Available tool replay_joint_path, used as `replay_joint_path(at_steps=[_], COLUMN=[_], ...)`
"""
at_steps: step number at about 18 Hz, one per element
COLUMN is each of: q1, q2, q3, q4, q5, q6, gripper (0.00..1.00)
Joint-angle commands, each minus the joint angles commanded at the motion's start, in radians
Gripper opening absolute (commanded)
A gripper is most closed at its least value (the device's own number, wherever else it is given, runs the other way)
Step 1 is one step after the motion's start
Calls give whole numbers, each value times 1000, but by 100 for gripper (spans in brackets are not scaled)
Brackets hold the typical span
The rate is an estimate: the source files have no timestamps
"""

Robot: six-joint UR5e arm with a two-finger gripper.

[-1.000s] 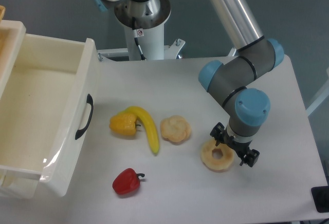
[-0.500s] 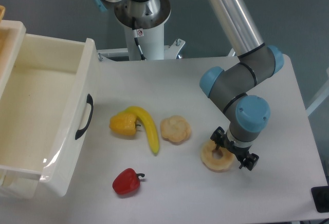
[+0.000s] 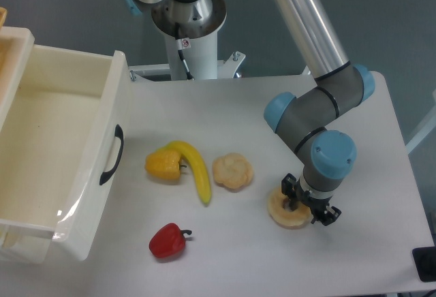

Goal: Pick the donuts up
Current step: 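Close the gripper on the donut's rim, then lift the gripped donut up off the table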

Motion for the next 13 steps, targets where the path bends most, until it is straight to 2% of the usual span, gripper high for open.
replay_joint_path(at_steps=[3,4,8,10,13], q1=[-2,-2,0,2,3], q2=[2,0,8,6,3], q3=[12,17,29,58,118], q4=[0,-2,-3,-21,-104], q5=[0,-2,-5,3,17], q6=[3,0,5,15,18], gripper=[24,17,3,2,0])
